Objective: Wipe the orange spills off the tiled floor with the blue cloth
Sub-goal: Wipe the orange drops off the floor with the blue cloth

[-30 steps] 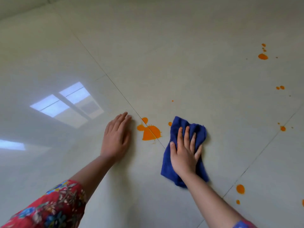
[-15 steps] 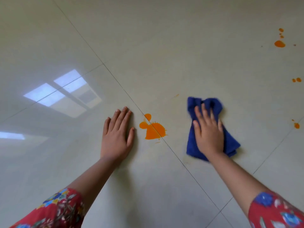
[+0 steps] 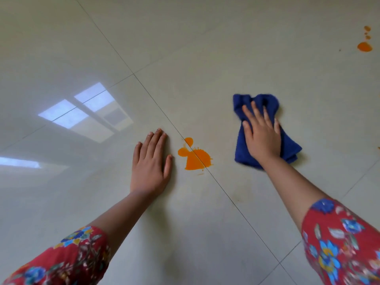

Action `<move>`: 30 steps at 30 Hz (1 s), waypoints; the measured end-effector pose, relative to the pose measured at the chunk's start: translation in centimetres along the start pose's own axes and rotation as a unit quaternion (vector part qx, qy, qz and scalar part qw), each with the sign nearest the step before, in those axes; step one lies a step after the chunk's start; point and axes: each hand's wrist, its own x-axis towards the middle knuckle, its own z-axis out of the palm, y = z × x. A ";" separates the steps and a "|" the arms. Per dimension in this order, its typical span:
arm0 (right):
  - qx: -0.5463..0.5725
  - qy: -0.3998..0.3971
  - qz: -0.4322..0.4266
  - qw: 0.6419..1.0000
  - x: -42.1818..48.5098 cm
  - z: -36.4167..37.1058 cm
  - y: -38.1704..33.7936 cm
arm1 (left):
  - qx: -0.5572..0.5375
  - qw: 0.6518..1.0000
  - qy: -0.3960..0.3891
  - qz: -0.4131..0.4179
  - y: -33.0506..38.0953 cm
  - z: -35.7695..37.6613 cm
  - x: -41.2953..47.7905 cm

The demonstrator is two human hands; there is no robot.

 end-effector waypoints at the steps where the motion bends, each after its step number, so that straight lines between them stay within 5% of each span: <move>1: 0.004 0.009 0.035 0.999 1.7 0.2 -0.8 | 0.004 1.000 0.002 0.002 -0.1 0.0 0.0; 5: 0.015 0.003 0.012 1.000 7.5 0.5 -6.3 | -0.014 1.000 0.006 0.005 -0.2 0.0 0.1; 8: 0.039 -0.042 -0.169 0.984 6.9 0.9 -10.6 | -0.067 0.997 0.031 0.000 -0.4 -0.2 0.0; 11: 0.042 -0.063 -0.358 0.931 -0.1 1.4 -10.9 | -0.124 0.989 0.078 -0.023 -0.6 -0.2 0.0; 13: 0.013 -0.084 -0.401 0.912 -3.1 1.4 -7.9 | -0.129 0.987 0.082 -0.043 -0.4 -0.4 0.1; 19: -0.033 -0.005 -0.125 0.992 1.4 0.9 -6.4 | -0.094 0.994 0.045 -0.013 0.0 -0.5 0.1; 21: -0.022 0.002 -0.158 0.987 -0.2 1.7 -10.4 | -0.122 0.991 0.059 -0.018 -0.3 -0.4 0.0; 23: -0.010 -0.004 -0.312 0.950 -4.5 2.6 -11.6 | -0.170 0.981 0.087 -0.023 -0.6 -0.4 0.0; 26: -0.008 -0.066 -0.442 0.894 -9.2 1.6 -6.6 | -0.209 0.972 0.100 -0.051 -0.9 -0.3 -0.1; 28: -0.029 -0.043 -0.388 0.920 -8.1 1.0 -1.9 | -0.187 0.977 0.093 -0.043 -0.6 -0.3 -0.2; 30: -0.054 -0.012 -0.233 0.971 -4.8 0.5 0.3 | -0.147 0.986 0.074 -0.018 -0.3 -0.3 -0.1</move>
